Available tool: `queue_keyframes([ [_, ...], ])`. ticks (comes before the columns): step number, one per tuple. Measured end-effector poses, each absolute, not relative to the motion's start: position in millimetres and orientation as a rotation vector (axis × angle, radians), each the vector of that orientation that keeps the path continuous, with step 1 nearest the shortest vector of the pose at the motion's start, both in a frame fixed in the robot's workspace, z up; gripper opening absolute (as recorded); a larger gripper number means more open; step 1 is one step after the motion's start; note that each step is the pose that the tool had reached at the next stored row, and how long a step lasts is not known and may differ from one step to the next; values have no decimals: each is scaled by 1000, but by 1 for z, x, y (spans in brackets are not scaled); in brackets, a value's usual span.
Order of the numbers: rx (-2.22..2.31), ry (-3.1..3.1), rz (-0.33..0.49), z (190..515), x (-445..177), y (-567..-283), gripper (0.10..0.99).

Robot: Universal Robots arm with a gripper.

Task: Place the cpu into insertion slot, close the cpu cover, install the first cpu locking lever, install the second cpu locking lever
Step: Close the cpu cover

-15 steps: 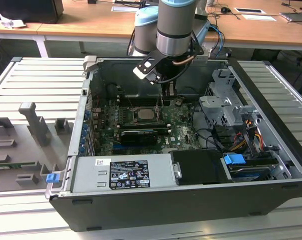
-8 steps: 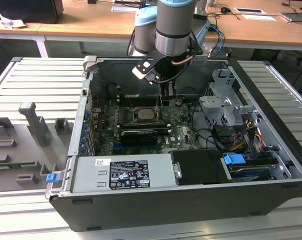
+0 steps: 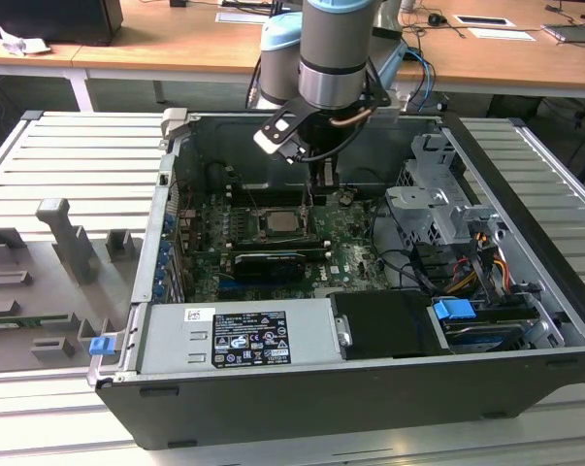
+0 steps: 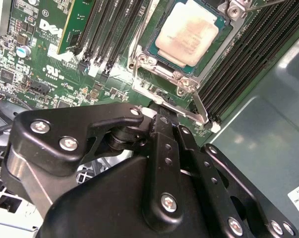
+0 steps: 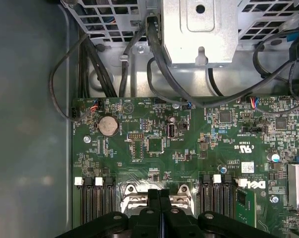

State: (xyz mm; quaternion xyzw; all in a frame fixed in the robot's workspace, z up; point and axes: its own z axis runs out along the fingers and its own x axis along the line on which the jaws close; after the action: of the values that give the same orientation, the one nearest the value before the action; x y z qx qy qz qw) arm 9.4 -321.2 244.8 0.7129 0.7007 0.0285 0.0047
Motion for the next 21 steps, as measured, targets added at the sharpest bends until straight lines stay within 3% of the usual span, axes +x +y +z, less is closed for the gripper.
queue_keyframes([
  [21,2233,2195,89,245,4,-321,106],
])
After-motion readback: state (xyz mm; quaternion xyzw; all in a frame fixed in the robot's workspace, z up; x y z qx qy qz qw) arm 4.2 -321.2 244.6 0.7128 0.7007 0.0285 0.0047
